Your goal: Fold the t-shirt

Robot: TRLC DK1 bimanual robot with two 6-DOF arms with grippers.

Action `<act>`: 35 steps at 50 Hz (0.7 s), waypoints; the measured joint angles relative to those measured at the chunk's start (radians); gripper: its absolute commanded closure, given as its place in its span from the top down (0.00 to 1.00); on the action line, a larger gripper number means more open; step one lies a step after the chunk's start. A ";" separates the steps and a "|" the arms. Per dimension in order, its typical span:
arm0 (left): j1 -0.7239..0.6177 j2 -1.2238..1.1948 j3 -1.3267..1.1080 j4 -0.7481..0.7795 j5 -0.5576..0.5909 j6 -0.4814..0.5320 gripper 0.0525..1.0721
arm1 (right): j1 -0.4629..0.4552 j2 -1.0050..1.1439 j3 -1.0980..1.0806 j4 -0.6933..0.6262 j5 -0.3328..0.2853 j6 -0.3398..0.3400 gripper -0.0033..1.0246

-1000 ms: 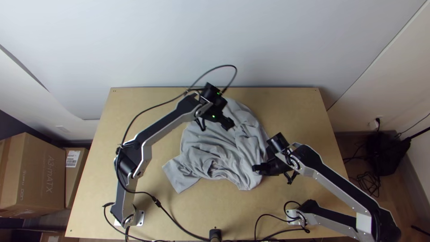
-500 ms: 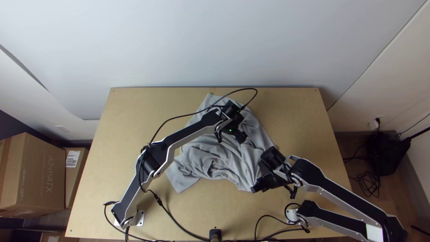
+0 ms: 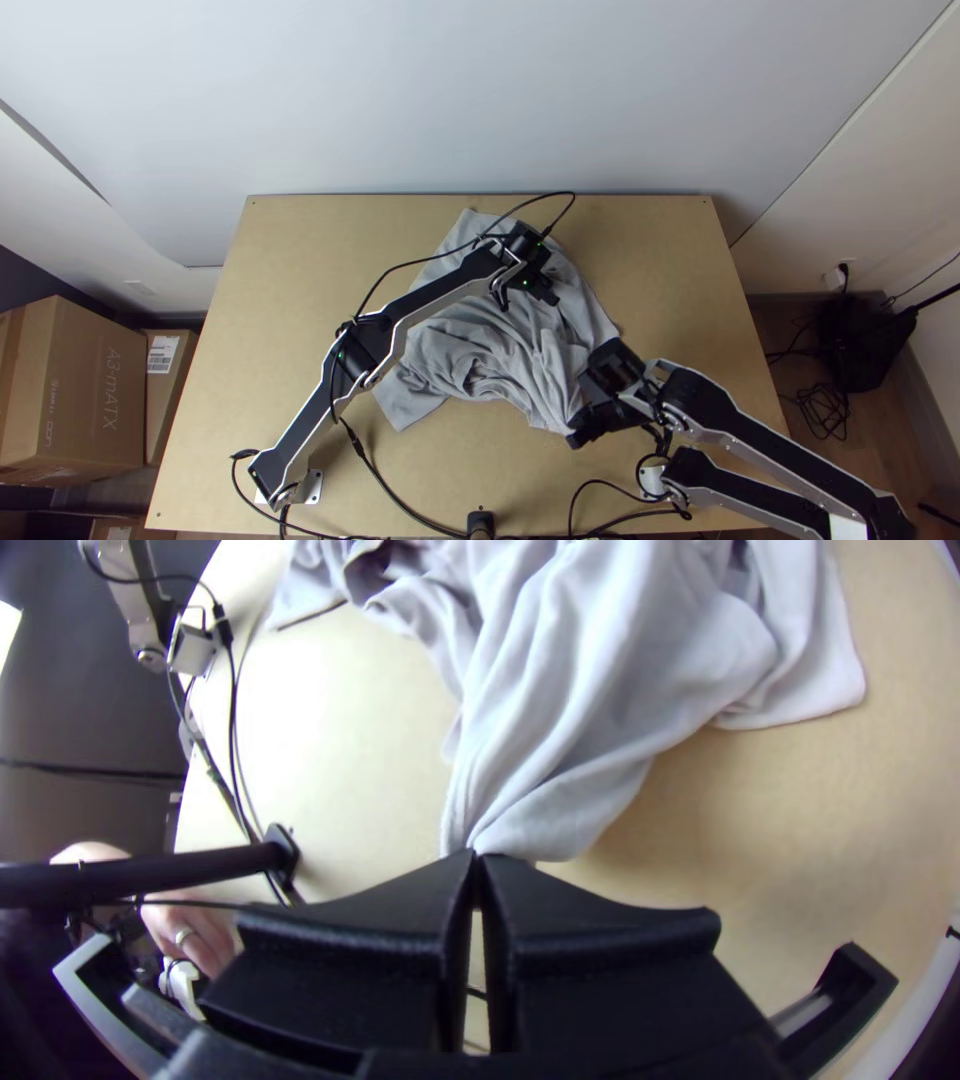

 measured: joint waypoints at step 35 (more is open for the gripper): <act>0.303 -0.477 -0.034 -0.227 -0.004 -0.182 0.02 | -0.484 0.146 0.186 0.394 0.050 -0.065 0.03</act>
